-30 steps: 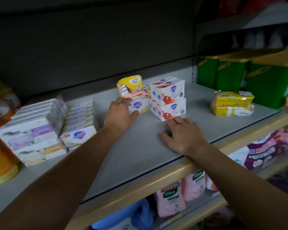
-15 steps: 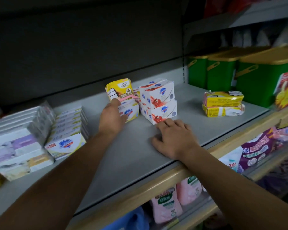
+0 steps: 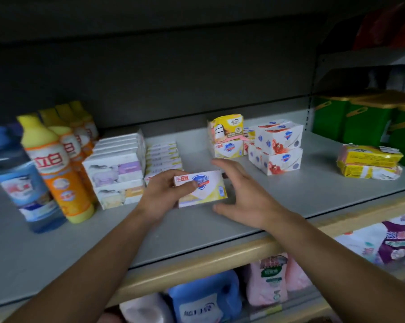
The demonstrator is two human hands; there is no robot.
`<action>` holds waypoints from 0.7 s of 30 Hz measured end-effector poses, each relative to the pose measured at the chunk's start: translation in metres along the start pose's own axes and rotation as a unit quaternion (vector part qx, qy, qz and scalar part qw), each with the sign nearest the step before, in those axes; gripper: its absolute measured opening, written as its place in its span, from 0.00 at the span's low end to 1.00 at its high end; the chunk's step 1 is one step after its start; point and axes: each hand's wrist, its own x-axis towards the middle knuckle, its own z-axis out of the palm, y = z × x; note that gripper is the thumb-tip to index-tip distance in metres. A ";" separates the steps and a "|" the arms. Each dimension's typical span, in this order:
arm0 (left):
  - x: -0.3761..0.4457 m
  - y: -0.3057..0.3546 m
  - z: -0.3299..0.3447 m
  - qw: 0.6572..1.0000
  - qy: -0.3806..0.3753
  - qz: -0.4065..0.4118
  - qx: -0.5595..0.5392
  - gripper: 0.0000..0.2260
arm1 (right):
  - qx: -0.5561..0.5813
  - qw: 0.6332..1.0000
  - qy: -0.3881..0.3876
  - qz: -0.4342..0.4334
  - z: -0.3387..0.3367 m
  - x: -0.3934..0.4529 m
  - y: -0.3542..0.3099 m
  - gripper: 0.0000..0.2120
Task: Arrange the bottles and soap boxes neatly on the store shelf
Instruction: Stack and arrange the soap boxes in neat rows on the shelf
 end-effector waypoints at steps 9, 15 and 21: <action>-0.013 -0.017 -0.047 0.984 -0.030 -0.064 -0.166 0.13 | 0.178 0.982 0.028 0.060 0.053 0.013 -0.019 0.23; -0.010 -0.017 -0.044 0.991 -0.041 -0.050 -0.115 0.14 | 0.169 0.967 0.112 0.157 0.049 0.017 -0.014 0.05; -0.014 -0.017 -0.041 0.998 -0.036 -0.026 -0.037 0.27 | 0.167 0.952 0.113 0.231 0.049 0.021 -0.018 0.24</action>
